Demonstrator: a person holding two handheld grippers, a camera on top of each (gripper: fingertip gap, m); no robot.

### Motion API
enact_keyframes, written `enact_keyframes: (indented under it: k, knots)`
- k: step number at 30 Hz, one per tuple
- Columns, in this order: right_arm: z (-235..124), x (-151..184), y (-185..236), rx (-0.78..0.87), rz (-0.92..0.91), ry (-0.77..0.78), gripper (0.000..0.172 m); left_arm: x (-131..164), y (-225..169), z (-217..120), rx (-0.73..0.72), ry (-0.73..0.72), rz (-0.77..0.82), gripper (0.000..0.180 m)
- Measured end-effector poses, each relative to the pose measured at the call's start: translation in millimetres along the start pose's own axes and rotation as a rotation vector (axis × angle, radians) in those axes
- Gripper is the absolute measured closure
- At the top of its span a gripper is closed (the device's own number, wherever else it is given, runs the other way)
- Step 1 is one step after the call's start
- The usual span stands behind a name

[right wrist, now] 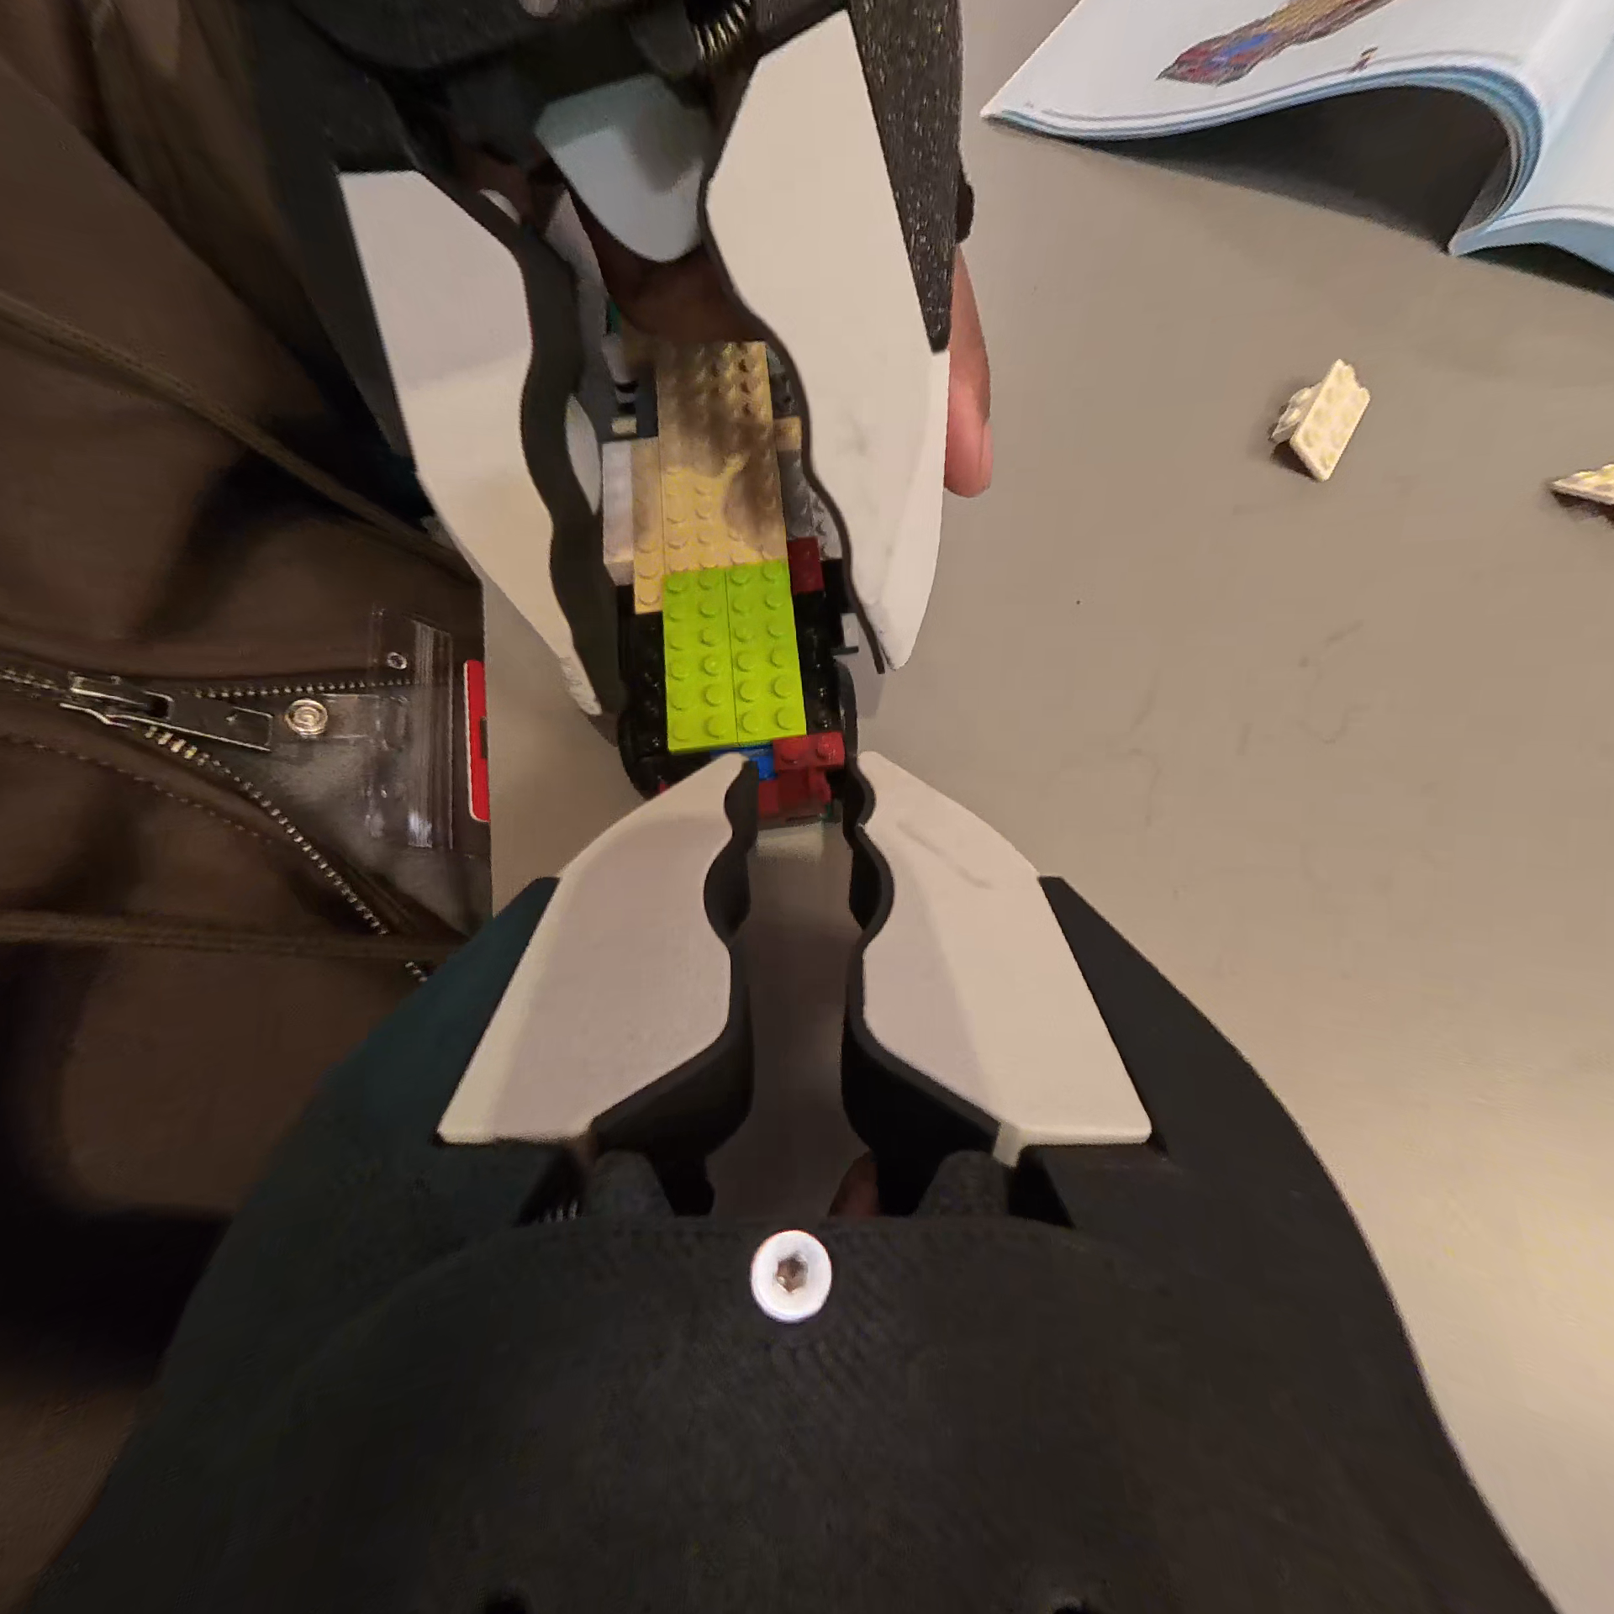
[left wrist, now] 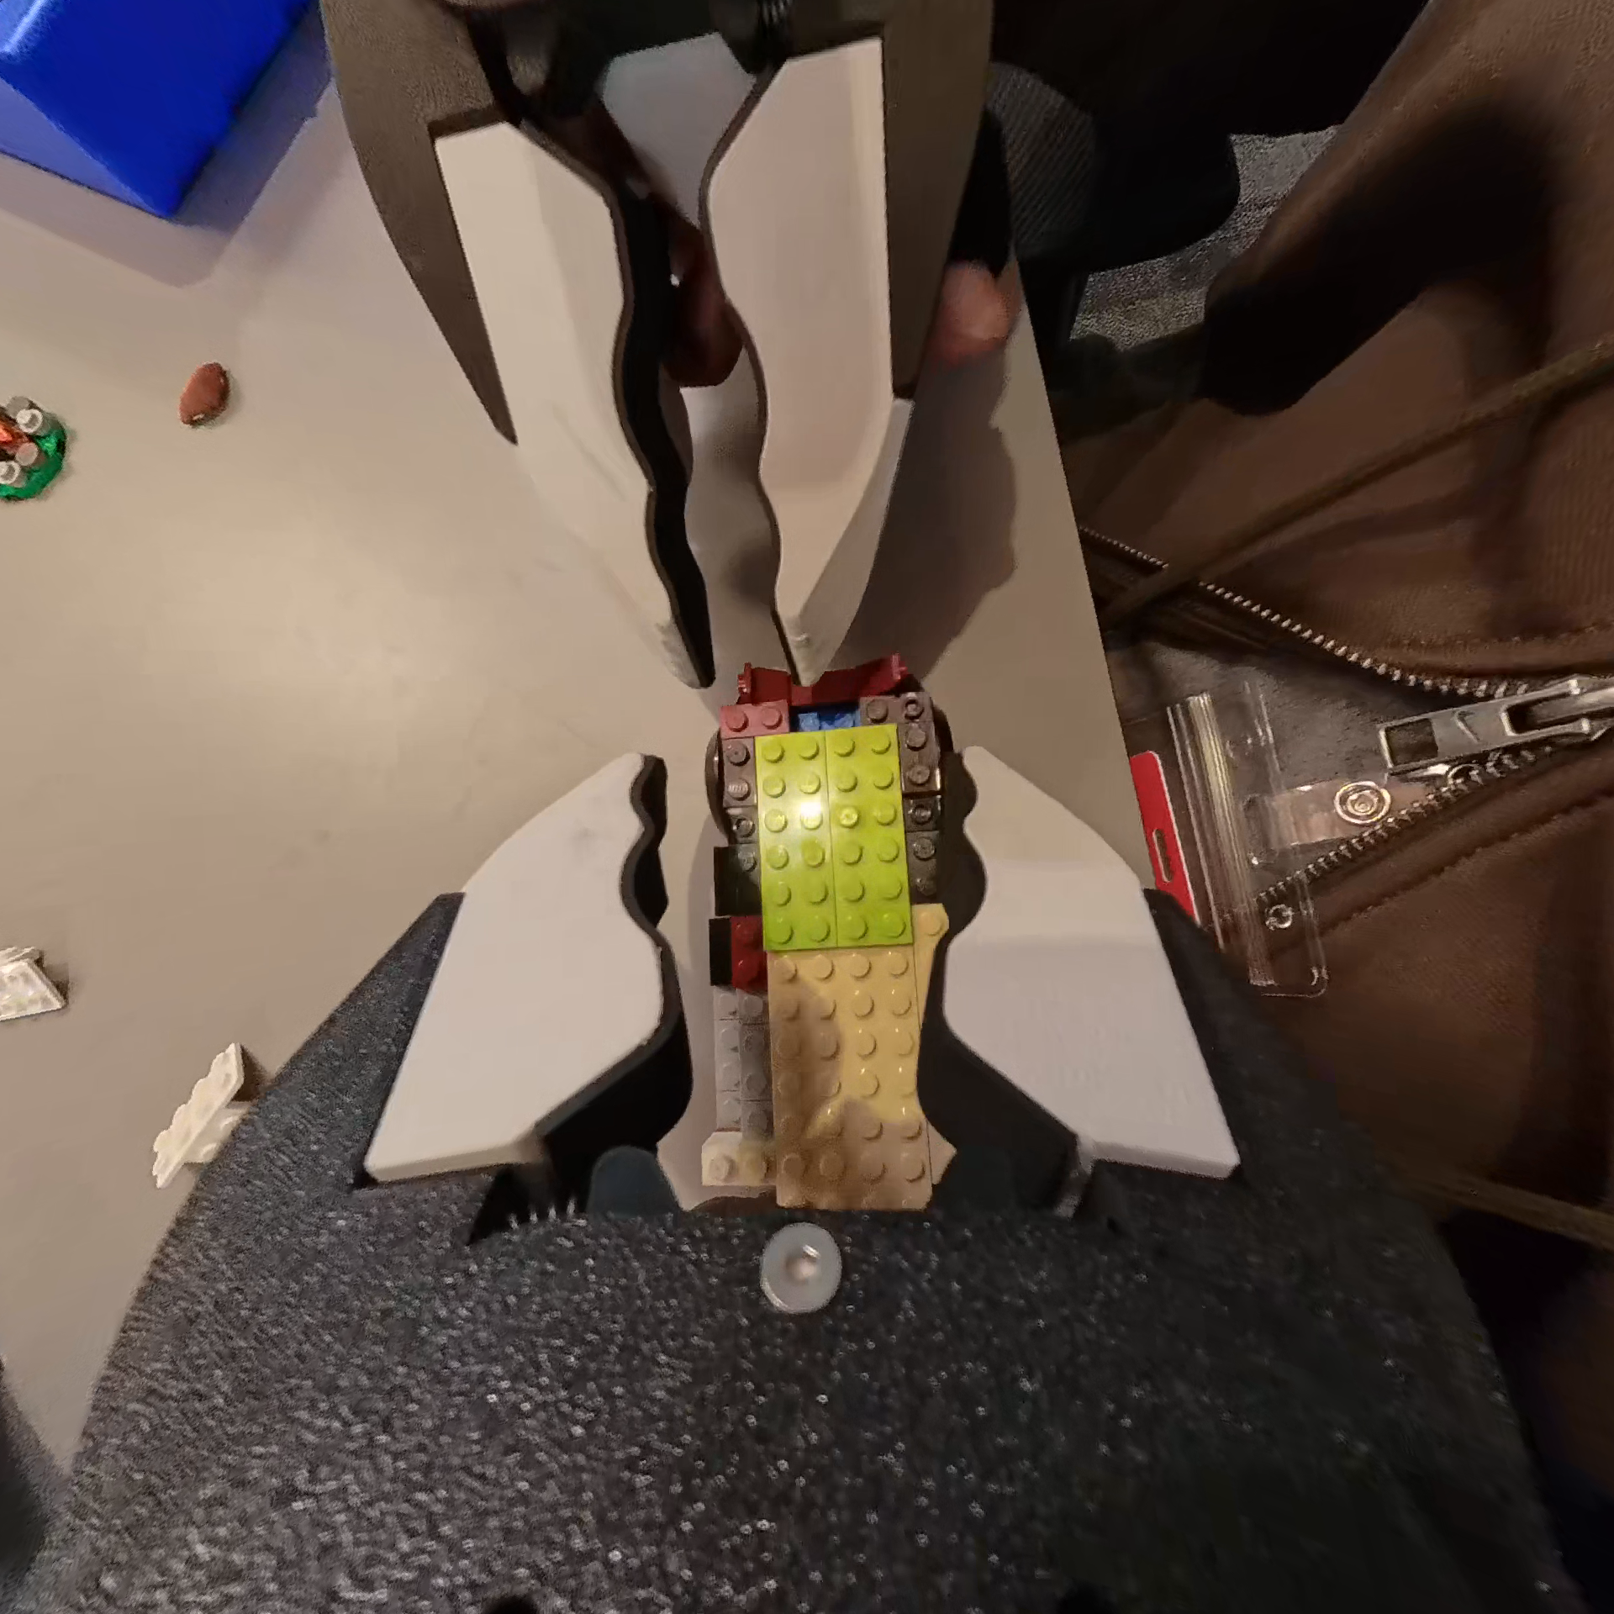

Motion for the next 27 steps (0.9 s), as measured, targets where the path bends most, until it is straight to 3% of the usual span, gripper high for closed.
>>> enact_keyframes:
  k: [16,27]
  knots:
    - [6.9,0.7,-1.2,-0.030,0.001,0.083,0.161,-1.5,2.1,23.2,0.066,0.082,-0.022,0.116]
    - [-2.2,-1.2,11.7,0.145,-0.130,0.032,0.162,0.3,5.9,22.9,0.055,0.079,-0.050,0.116]
Point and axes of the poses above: each gripper's, where its closed fingertips meet, z out along the fingers, x out of its underside, y = z × x across the jaws, the point moved 9 cm from there along -z, back along the fingers, and after that the axes turned 7 degrees about x, right-handed, at the moved point
